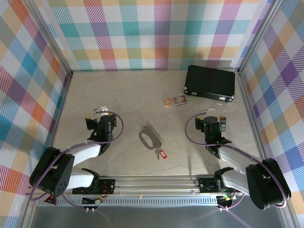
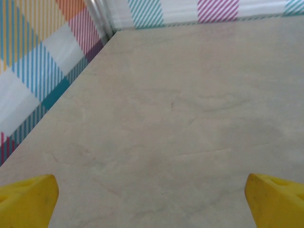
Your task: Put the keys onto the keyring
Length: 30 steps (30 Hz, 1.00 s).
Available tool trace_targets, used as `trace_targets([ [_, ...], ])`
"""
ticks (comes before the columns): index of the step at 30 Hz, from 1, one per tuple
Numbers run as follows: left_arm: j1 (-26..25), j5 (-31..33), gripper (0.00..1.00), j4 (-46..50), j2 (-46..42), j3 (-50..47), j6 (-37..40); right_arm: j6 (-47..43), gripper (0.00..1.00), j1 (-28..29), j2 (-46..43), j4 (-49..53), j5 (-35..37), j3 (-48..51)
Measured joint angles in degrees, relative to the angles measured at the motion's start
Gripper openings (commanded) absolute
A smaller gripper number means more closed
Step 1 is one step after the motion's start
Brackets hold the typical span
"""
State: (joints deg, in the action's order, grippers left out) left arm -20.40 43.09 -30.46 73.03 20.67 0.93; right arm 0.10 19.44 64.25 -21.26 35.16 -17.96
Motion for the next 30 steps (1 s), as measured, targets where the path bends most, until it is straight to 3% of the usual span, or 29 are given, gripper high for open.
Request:
trace_targets([
  [7, 3.1, -2.4, 1.00, -5.3, 0.9, -1.5, 0.0, -1.5, 0.99, -0.7, 3.2, -7.9, 0.0, 1.0],
  [21, 8.7, -9.3, 1.00, -17.7, 13.1, -1.0, 0.3, -6.0, 0.99, -4.1, 20.5, -26.1, -3.0, -2.8],
  [30, 9.8, -14.4, 1.00, -18.5, 13.8, 0.7, 0.2, -3.6, 0.99, -9.8, 22.2, -25.1, -9.5, -5.5],
])
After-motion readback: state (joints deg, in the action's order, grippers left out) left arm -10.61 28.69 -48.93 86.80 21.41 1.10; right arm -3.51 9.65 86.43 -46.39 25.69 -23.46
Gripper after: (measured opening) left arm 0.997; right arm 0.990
